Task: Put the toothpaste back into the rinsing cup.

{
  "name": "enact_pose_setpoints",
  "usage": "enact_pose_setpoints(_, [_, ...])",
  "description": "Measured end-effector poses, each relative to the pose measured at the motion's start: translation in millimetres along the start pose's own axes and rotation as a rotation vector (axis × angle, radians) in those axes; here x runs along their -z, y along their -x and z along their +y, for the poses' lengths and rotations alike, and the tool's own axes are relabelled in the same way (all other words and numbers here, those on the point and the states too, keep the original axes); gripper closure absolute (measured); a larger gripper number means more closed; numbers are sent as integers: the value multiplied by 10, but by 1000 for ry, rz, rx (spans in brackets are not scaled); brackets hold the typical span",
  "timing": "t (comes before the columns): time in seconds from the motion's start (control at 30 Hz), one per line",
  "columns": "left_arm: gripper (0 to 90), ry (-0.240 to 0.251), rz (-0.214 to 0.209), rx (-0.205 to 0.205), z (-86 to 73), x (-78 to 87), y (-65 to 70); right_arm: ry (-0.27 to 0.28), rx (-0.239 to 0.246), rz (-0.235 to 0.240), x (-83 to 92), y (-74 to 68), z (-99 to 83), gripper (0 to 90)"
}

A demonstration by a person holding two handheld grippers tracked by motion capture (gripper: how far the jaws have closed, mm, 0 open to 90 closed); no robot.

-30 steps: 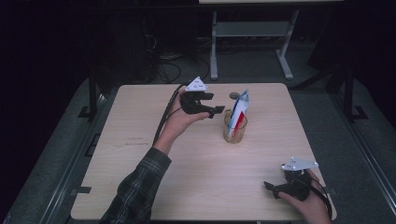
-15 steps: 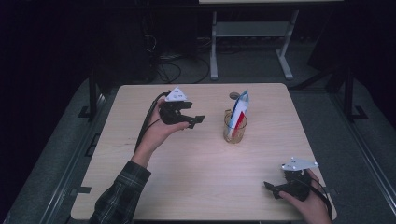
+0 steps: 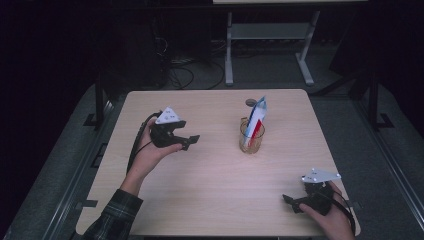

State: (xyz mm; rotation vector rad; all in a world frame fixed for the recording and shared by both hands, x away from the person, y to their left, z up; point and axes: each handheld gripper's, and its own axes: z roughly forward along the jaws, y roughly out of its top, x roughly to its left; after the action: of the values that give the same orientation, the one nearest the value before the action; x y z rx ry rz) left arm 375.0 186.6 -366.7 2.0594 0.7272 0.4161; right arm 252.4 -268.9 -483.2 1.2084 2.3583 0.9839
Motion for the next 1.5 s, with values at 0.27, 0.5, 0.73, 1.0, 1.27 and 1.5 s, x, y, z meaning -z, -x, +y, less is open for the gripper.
enact_pose_setpoints(0.27, [229,-7,27,33,-259,165,-37,0,1,0,0,0,0,0])
enact_pose_setpoints(0.5, [215,-18,45,57,-488,281,-41,0,1,-1,-1,0,0,0])
enact_pose_setpoints(0.73, [215,-31,58,73,-729,378,-14,1,1,0,-1,0,0,0])
enact_pose_setpoints(1.0, [215,-58,87,83,-962,514,13,0,1,0,-1,0,0,0])
enact_pose_setpoints(1.27, [212,-97,111,108,-1214,663,14,1,1,0,-1,0,0,0])
enact_pose_setpoints(1.5, [211,-126,130,134,-1416,744,19,1,1,0,-1,0,0,0])
